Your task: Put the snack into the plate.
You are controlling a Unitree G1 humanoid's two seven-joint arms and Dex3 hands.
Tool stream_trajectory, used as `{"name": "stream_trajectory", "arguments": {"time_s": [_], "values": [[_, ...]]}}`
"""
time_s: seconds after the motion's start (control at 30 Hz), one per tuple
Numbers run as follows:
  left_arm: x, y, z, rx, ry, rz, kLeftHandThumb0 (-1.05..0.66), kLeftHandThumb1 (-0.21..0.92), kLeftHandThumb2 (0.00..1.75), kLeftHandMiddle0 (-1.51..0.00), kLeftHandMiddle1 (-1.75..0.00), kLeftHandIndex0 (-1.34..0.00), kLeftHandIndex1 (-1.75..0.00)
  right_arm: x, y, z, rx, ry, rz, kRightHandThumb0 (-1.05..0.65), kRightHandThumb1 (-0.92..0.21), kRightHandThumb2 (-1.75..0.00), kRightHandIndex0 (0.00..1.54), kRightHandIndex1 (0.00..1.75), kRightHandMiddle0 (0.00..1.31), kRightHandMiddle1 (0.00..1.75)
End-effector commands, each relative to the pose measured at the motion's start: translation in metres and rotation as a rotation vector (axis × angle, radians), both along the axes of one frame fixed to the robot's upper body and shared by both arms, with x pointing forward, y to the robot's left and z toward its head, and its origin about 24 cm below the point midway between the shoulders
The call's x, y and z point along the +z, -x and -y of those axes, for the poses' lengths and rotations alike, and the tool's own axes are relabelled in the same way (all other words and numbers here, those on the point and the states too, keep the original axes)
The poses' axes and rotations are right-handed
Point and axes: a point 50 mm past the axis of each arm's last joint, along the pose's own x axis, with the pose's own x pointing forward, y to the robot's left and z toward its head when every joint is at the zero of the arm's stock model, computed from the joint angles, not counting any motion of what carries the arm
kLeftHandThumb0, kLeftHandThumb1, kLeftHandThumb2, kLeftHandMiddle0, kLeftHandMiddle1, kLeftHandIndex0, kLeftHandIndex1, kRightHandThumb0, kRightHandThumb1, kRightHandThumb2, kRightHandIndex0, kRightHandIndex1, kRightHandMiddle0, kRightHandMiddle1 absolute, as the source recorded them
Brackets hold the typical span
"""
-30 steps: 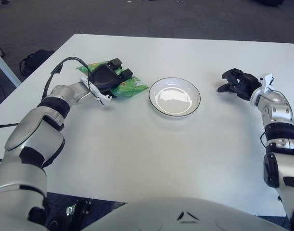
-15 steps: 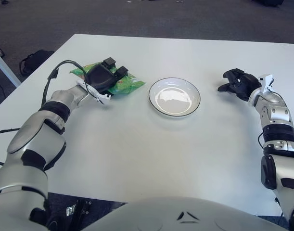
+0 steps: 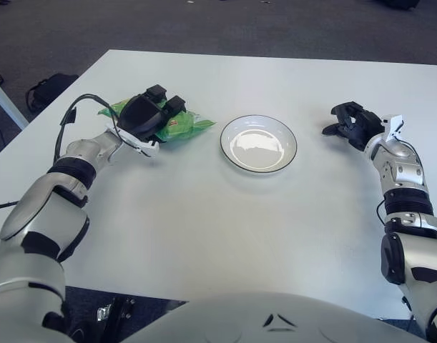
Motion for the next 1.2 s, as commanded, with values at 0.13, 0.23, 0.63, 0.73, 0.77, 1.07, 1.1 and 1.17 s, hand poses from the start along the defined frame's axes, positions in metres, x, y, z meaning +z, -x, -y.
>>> {"name": "stream_trajectory", "arguments": {"time_s": [0.13,0.23,0.63,0.73,0.77,1.07,1.1,1.17], "values": [[0.021,0.006,0.014,-0.096,0.128,0.106,0.0,0.12,1.53,-0.78,-1.69,-0.52,-1.75,-0.049,0.012,-0.004,-0.117,-0.033,-0.16,-0.01,-0.88,-0.49,0.39,1.41,0.17,1.75],[0.025,0.009,0.021,-0.127,0.154,0.127,0.0,0.13,1.52,-0.77,-1.7,-0.52,-1.75,-0.049,0.01,-0.005,-0.151,-0.032,-0.144,-0.01,-0.91,-0.44,0.39,1.38,0.17,1.75],[0.04,0.015,0.043,-0.213,0.286,0.115,0.0,0.13,1.53,-0.77,-1.69,-0.52,-1.75,-0.044,0.001,-0.009,-0.239,-0.055,-0.083,-0.01,-0.92,-0.54,0.15,1.68,0.12,1.75],[0.041,0.018,0.049,-0.233,0.341,0.082,0.0,0.12,1.54,-0.78,-1.69,-0.53,-1.75,-0.042,0.0,-0.01,-0.232,0.003,-0.029,-0.01,-0.92,-0.53,0.18,1.66,0.11,1.75],[0.041,0.019,0.051,-0.24,0.361,0.068,0.0,0.11,1.54,-0.79,-1.69,-0.53,-1.75,-0.041,-0.001,-0.01,-0.226,0.038,-0.01,-0.01,-0.92,-0.51,0.22,1.61,0.1,1.75],[0.04,0.022,0.073,-0.287,0.44,0.026,0.0,0.09,1.57,-0.81,-1.68,-0.55,-1.75,-0.042,0.0,-0.01,-0.204,0.155,0.064,-0.34,-0.92,-0.54,0.37,1.17,0.17,1.75],[0.04,0.023,0.075,-0.295,0.448,0.019,0.0,0.09,1.57,-0.81,-1.68,-0.55,-1.75,-0.041,0.0,-0.01,-0.202,0.159,0.07,-0.34,-0.92,-0.54,0.38,1.16,0.17,1.75],[0.04,0.024,0.078,-0.305,0.46,0.005,0.0,0.08,1.57,-0.81,-1.69,-0.55,-1.75,-0.041,0.0,-0.01,-0.2,0.165,0.077,-0.35,-0.92,-0.54,0.38,1.13,0.17,1.75]]}}
